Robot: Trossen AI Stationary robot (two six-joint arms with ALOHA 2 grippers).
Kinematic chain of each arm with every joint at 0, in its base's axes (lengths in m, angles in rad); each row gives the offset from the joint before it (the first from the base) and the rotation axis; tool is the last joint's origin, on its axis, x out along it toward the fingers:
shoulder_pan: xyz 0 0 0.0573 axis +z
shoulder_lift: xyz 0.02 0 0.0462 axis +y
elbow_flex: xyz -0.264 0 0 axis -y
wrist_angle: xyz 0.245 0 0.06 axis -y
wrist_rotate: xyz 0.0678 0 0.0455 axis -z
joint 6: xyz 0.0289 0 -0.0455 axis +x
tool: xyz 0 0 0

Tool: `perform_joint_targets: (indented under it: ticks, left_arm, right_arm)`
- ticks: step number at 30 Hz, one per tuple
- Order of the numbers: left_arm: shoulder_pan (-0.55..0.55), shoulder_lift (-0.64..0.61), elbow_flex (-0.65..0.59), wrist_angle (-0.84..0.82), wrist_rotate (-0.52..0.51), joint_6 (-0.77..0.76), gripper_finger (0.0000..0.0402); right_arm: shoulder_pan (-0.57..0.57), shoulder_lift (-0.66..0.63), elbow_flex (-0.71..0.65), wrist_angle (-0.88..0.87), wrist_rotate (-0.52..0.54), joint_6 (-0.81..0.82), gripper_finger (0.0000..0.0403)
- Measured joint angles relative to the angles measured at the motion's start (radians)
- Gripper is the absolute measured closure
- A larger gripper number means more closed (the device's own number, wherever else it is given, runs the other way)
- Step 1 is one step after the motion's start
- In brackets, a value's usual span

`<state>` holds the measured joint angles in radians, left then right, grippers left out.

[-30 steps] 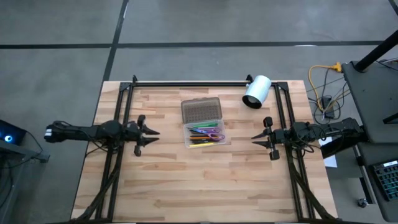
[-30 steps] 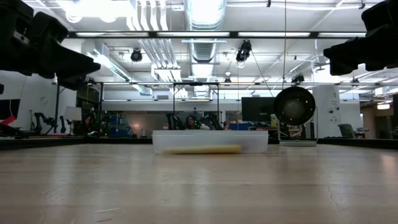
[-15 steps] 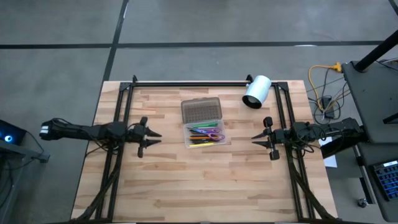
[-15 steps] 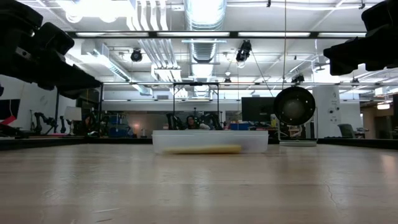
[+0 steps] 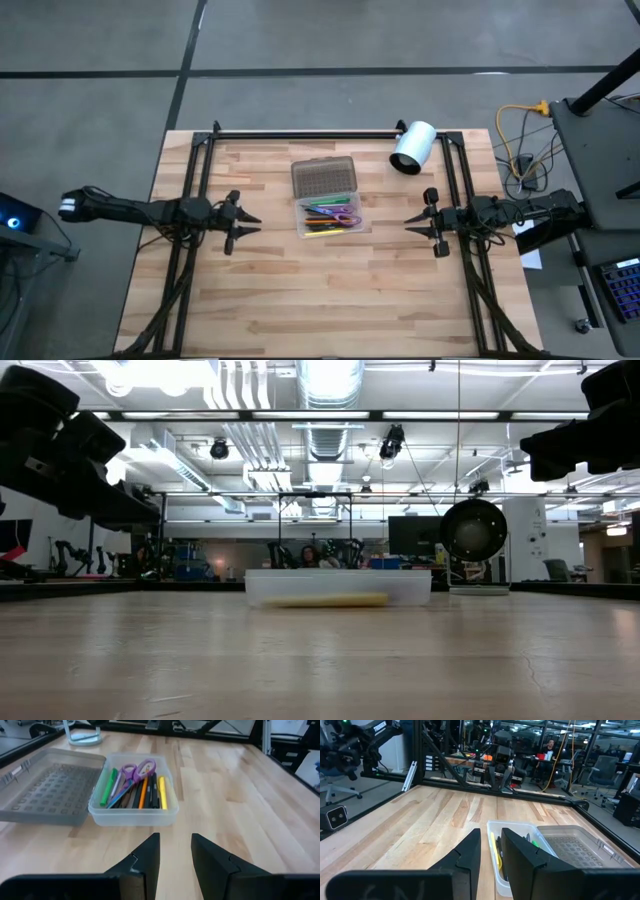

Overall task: Pick & place school supplies into a supply box
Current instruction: Return to Home Position

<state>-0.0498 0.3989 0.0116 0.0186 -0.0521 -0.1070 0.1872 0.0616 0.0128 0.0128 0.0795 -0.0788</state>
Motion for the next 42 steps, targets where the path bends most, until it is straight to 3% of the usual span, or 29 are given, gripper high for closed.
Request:
perform_joint_targets:
  ticks: [17, 33, 42]
  left_arm:
    - [0.0, 0.024, -0.002, 0.007, -0.002, 0.0, 0.0306]
    - [0.0, -0.13, -0.001, 0.071, -0.003, 0.0, 0.0306]
    - [-0.002, -0.147, -0.001, 0.07, -0.002, 0.0, 0.0306]
  right_arm:
    - [0.0, 0.0, 0.0, 0.0, 0.0, 0.0, 0.0335]
    - [0.0, 0.0, 0.0, 0.0, 0.0, 0.0, 0.0335]
    - [0.0, 0.0, 0.0, 0.0, 0.0, 0.0, 0.0335]
